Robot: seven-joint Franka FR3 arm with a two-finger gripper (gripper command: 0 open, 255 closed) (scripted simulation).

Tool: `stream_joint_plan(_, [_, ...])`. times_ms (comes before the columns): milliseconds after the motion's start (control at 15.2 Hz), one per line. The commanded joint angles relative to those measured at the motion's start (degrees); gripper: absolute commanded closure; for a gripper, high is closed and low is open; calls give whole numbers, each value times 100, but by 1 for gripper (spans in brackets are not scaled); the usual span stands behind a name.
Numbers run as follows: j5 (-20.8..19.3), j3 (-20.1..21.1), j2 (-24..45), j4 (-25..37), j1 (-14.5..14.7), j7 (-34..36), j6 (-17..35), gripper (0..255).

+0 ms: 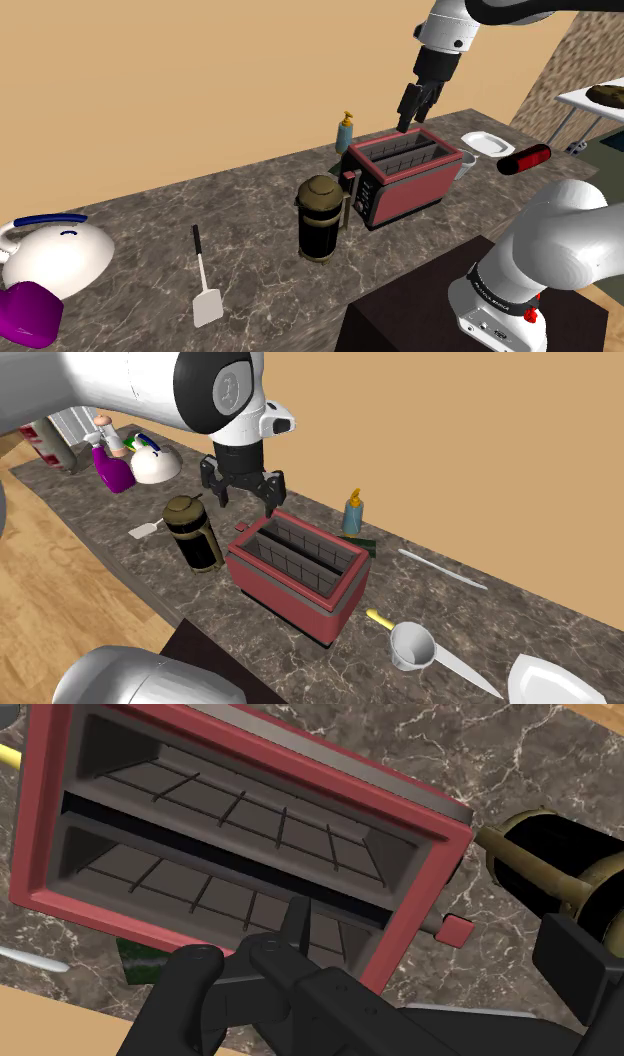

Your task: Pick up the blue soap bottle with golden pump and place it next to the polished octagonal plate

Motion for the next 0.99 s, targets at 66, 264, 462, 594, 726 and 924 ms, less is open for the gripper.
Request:
stream_joint_plan(66, [-45,-44,202,58,-18,-61,135,0])
stream_joint_plan(264, [-161,-170,822,276,-69,-237,515,0])
stream_joint_plan(462, [-251,-294,1457,559,-109,-401,849,0])
stream_joint_plan(594, [-296,-374,1886,783,-133,-506,1044,0])
stream_joint_plan(726, [-328,-451,2317,1034,-155,-610,1215,0])
stream_joint_plan(924, [-350,-559,2968,1463,-187,-764,1426,0])
